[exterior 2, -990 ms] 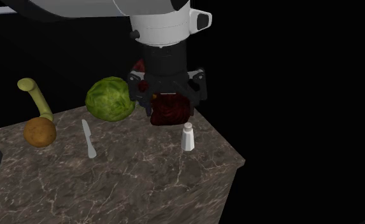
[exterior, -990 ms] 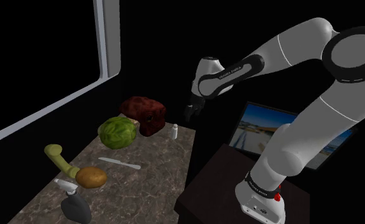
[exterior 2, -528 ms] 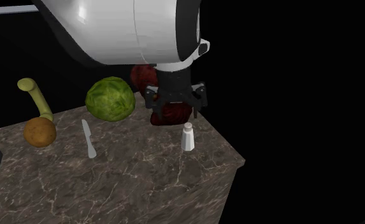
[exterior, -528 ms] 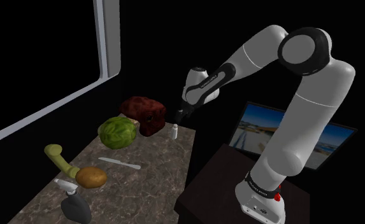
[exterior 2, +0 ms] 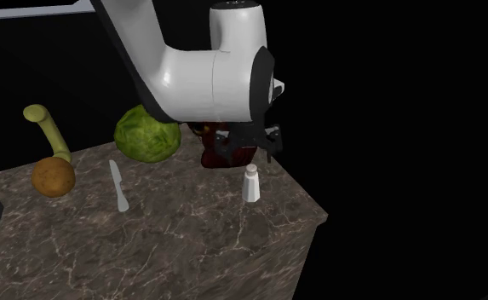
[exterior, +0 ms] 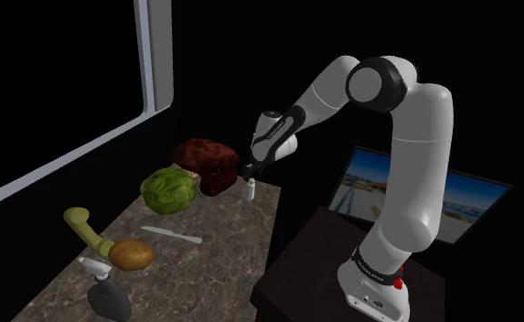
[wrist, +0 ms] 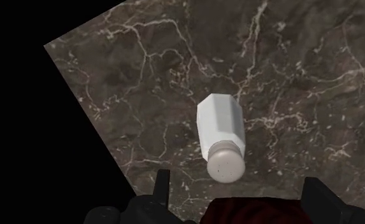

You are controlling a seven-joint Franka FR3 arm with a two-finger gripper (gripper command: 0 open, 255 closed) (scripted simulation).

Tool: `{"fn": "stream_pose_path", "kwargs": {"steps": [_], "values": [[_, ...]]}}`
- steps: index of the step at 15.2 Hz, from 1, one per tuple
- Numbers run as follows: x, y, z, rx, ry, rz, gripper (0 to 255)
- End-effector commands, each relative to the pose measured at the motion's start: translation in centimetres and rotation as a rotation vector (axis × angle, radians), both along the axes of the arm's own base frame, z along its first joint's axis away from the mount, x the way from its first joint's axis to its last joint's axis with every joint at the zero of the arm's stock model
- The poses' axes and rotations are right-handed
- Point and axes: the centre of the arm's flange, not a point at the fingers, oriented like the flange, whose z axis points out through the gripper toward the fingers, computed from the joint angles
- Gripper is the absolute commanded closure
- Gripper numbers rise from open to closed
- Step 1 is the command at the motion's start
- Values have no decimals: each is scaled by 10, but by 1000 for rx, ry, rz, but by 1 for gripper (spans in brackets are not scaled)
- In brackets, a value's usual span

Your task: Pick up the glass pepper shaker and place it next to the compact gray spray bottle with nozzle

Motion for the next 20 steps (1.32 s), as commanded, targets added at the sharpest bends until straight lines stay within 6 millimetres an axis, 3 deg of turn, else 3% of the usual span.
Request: {"fn": "stream_pose_path", "kwargs": {"steps": [1, 7, 14, 15, 20], "values": [[5, -1, -11, -2, -4, 1, 0], [9, -4, -40, -2, -4, 1, 0], [9, -4, -40, -2, -4, 1, 0], [9, -4, -40, -2, -4, 1, 255], [9, -4, -40, -2, -4, 1, 255]]}}
